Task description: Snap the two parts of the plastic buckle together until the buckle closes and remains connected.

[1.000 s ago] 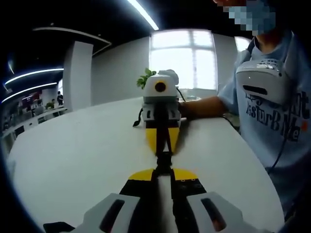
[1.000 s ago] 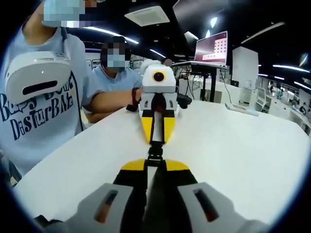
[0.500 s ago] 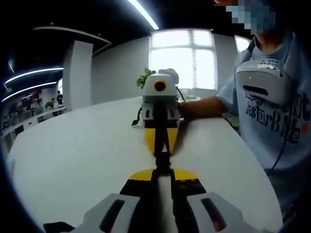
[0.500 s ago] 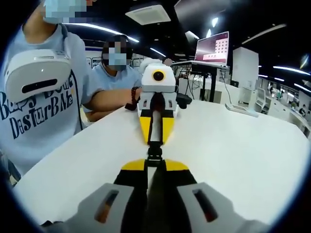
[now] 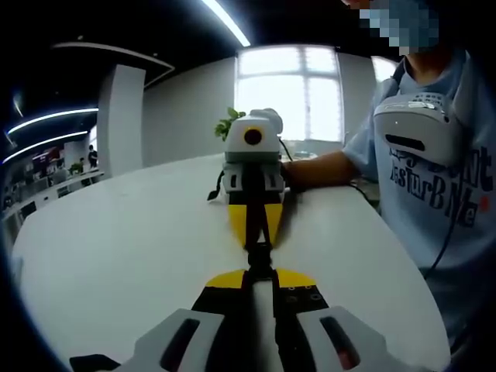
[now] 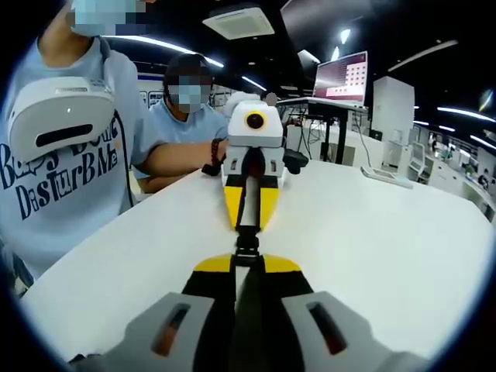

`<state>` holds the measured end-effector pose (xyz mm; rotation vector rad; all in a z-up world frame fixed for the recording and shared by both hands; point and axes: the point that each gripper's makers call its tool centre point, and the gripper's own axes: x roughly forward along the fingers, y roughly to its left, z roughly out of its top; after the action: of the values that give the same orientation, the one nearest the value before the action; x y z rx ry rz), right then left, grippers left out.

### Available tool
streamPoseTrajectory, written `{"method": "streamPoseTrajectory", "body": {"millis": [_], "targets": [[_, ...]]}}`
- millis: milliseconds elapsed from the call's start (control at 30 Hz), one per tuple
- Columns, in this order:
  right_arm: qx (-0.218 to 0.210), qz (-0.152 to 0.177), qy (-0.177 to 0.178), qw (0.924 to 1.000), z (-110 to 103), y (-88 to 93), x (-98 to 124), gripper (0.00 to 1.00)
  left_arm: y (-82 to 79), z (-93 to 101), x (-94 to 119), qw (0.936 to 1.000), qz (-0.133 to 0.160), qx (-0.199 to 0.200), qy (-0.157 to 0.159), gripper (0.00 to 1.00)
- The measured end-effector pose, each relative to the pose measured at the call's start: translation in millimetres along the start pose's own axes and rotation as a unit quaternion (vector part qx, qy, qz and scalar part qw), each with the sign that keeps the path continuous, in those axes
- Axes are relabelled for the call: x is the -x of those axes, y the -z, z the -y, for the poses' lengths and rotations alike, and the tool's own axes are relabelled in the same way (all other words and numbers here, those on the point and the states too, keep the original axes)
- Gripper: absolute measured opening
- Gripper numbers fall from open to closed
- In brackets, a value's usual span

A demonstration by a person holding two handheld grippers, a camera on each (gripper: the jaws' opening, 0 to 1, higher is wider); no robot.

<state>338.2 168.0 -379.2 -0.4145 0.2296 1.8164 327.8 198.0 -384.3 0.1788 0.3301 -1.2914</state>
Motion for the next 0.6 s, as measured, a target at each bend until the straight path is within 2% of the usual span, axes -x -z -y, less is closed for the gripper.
{"method": "streamPoseTrajectory", "body": {"millis": [600], "targets": [[0.010,-0.002,-0.005,0.9999,-5.2,-2.0,-5.7,0.10,1.0,0.8,0.6,1.0000,-0.002,0.001,0.003,0.09]]}}
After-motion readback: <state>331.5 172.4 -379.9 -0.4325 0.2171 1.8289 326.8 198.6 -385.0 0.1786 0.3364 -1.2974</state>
